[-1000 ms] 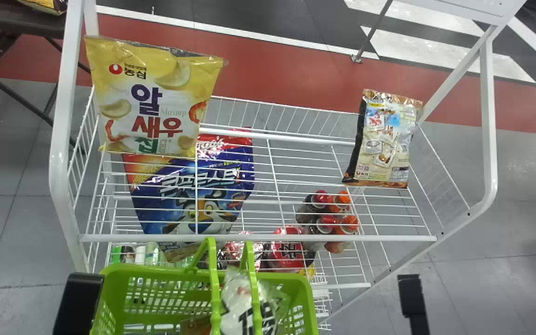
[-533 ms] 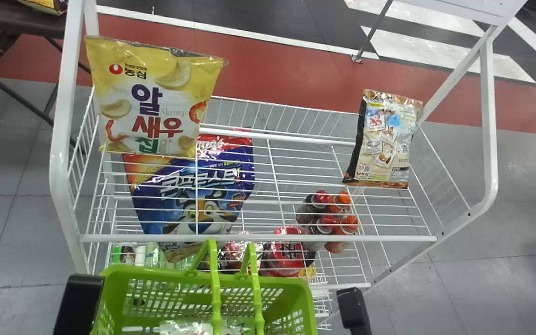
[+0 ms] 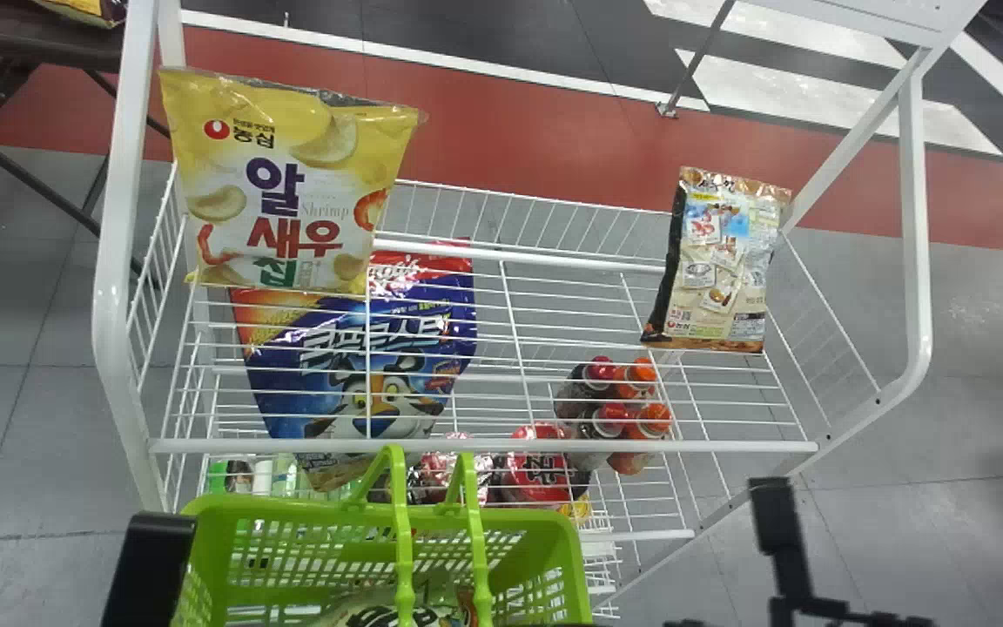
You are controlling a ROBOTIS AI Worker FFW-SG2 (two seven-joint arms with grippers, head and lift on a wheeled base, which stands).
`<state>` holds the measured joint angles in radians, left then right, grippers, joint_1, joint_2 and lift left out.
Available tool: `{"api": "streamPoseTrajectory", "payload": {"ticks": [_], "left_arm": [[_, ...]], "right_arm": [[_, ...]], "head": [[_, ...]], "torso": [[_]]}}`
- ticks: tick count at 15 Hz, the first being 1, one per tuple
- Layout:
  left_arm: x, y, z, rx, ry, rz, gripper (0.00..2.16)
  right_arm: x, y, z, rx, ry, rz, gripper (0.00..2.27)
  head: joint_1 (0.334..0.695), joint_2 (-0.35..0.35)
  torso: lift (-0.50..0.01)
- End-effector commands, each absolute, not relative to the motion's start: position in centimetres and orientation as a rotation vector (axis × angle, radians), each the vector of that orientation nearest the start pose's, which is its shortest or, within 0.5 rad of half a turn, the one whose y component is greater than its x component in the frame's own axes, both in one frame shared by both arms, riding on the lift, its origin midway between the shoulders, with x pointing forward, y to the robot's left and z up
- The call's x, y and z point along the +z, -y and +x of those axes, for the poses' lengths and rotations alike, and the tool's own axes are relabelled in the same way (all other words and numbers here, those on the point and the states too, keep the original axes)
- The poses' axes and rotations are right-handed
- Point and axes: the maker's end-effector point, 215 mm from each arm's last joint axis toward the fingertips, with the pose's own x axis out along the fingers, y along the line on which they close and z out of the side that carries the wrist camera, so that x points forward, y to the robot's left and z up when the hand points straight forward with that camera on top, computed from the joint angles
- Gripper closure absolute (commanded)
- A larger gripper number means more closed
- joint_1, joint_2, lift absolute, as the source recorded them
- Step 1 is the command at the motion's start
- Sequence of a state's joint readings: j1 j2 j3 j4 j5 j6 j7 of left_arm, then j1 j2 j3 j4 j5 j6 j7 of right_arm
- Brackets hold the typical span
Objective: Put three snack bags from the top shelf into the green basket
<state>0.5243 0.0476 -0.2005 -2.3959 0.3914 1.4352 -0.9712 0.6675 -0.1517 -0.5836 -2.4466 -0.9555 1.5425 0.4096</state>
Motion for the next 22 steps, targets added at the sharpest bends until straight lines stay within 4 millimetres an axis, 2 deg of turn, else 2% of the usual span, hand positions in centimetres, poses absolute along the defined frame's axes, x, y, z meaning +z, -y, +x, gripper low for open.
{"api": "streamPoseTrajectory", "payload": {"ticks": [1,4,7,9,11,14,15,16,19,21,22], "left_arm": [[-34.0,7.1,14.8,-1.371,-0.993,-0.778,1.78],[-33.9,7.1,14.8,-1.371,-0.991,-0.776,1.78],[-34.0,7.2,14.7,-1.374,-0.994,-0.781,1.78],[-34.0,7.2,14.7,-1.373,-0.995,-0.78,1.78],[-34.1,7.2,14.5,-1.374,-0.999,-0.783,1.78],[-34.3,7.1,14.6,-1.368,-1.003,-0.782,1.78],[-34.4,7.1,14.7,-1.366,-1.003,-0.778,1.78],[-34.4,7.1,14.8,-1.366,-1.001,-0.775,1.78],[-34.6,7.0,15.0,-1.366,-1.01,-0.769,1.78],[-34.8,7.0,15.2,-1.369,-1.017,-0.767,1.78],[-34.9,7.0,15.4,-1.369,-1.017,-0.767,1.78]], "right_arm": [[-38.7,21.1,21.3,0.527,-1.0,0.66,0.06],[-35.7,24.3,24.1,0.471,-0.88,0.622,0.06],[-36.6,27.3,26.4,0.402,-0.858,0.584,0.09],[-34.8,31.0,33.0,0.36,-0.684,0.486,0.09],[-31.8,35.9,40.2,0.275,-0.467,0.353,0.1],[-27.9,38.9,45.8,0.236,-0.286,0.264,0.1],[-27.6,39.6,47.0,0.224,-0.263,0.251,0.1],[-27.5,40.9,48.1,0.184,-0.239,0.226,0.1],[-29.4,43.8,50.7,0.103,-0.253,0.171,0.1],[-30.6,46.4,51.1,0.037,-0.26,0.133,0.1],[-31.6,47.1,51.6,0.021,-0.275,0.119,0.1]], "head": [[0.695,-0.35],[0.695,-0.35],[0.695,-0.35],[0.695,-0.35],[0.695,-0.35],[0.695,-0.35],[0.695,-0.35],[0.695,-0.35],[0.695,-0.35],[0.695,-0.35],[0.695,-0.35]], "torso": [[-0.047],[-0.047],[-0.047],[-0.047],[-0.047],[-0.047],[-0.047],[-0.047],[-0.047],[-0.047],[-0.047]]}}
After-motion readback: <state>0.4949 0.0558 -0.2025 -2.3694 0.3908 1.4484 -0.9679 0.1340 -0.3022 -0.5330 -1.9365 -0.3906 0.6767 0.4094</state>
